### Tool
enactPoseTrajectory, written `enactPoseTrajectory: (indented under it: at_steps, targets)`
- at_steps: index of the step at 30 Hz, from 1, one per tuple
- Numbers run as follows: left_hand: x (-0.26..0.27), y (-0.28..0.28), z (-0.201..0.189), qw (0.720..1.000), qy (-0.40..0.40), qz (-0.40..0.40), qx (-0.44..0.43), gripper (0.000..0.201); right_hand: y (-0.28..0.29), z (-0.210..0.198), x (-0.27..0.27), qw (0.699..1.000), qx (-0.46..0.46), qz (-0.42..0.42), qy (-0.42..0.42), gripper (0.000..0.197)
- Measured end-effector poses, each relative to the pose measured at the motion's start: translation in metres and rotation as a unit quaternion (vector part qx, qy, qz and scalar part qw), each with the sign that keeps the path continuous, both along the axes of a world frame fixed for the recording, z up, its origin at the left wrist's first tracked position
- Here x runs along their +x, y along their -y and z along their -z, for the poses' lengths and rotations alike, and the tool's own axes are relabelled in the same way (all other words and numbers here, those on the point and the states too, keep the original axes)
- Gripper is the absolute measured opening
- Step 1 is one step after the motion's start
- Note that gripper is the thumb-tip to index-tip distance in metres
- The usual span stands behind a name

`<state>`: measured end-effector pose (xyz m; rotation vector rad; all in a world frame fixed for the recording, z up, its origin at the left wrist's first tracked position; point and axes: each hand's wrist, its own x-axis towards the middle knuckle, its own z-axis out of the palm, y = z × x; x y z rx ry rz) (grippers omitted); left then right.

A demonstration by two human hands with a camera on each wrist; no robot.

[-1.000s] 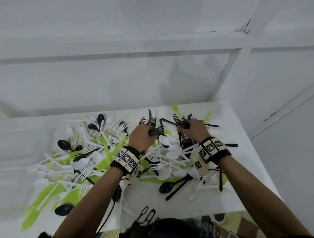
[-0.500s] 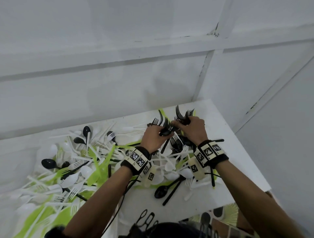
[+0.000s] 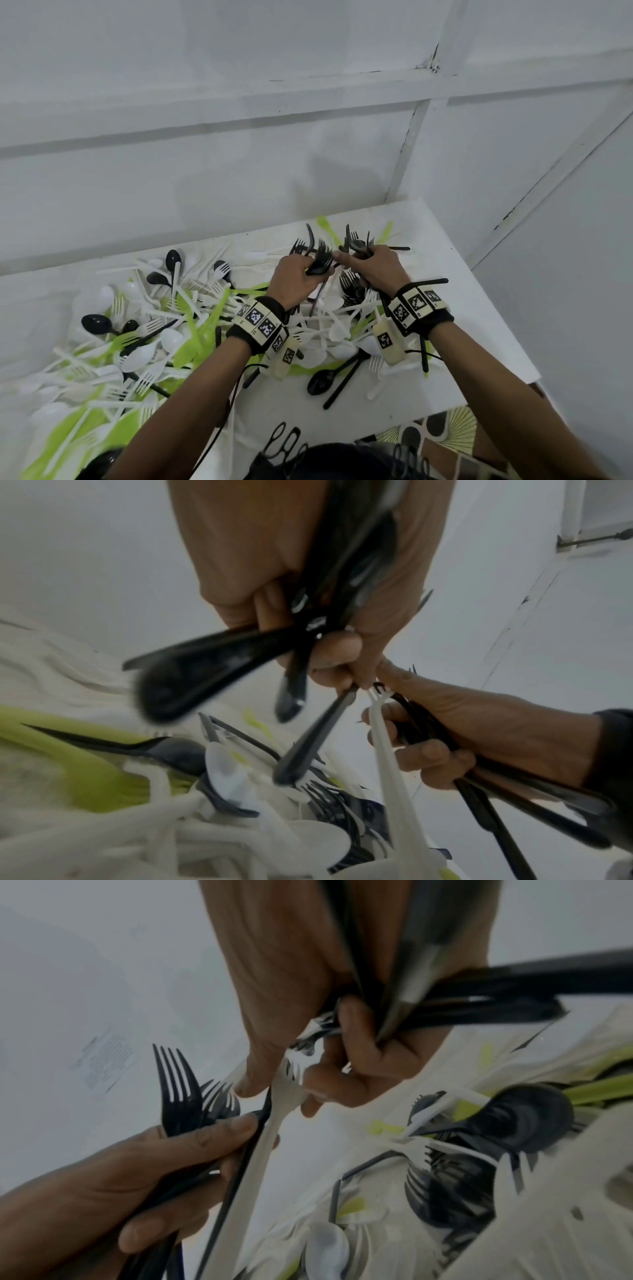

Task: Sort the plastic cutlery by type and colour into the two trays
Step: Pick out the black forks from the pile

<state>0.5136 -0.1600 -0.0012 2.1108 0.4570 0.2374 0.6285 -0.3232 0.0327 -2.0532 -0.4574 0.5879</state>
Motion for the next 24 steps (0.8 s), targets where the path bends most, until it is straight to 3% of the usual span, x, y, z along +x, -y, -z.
enactPoseTrajectory:
  at_steps: [5, 7, 11, 13, 15, 17, 20, 24]
  targets:
    - [-0.008, -0.012, -0.002, 0.998, 0.019, -0.067, -0.007, 0.036, 0.002, 0.011, -0.01, 0.991, -0.114, -0.07, 0.015, 0.07]
    - [-0.009, -0.014, -0.003, 0.996, 0.03, -0.078, -0.031, 0.038, 0.002, 0.013, -0.014, 0.997, -0.062, -0.047, 0.017, 0.068]
    - [-0.004, 0.003, -0.015, 0.996, 0.041, -0.047, -0.056, 0.047, -0.004, 0.008, -0.02, 0.992, 0.113, -0.002, -0.048, 0.032]
    - [0.003, 0.016, -0.015, 0.997, 0.046, -0.016, -0.065, 0.044, -0.006, 0.008, -0.018, 0.993, 0.119, 0.014, -0.004, 0.022]
    - [0.009, 0.028, -0.01, 0.998, 0.038, -0.005, -0.049, 0.04, -0.003, 0.011, -0.009, 0.995, 0.082, 0.047, 0.041, 0.025]
    - [0.016, 0.034, 0.0, 1.0, -0.002, -0.013, 0.002, 0.038, 0.007, 0.014, 0.003, 0.994, 0.074, 0.078, 0.036, 0.036]
    - [0.024, 0.043, 0.012, 0.983, -0.103, -0.008, 0.153, 0.032, 0.028, 0.014, 0.018, 0.991, 0.064, 0.103, 0.048, 0.035]
    - [0.037, 0.057, 0.023, 0.932, -0.21, 0.0, 0.297, 0.06, 0.046, 0.021, 0.023, 0.994, 0.031, 0.095, 0.052, 0.035]
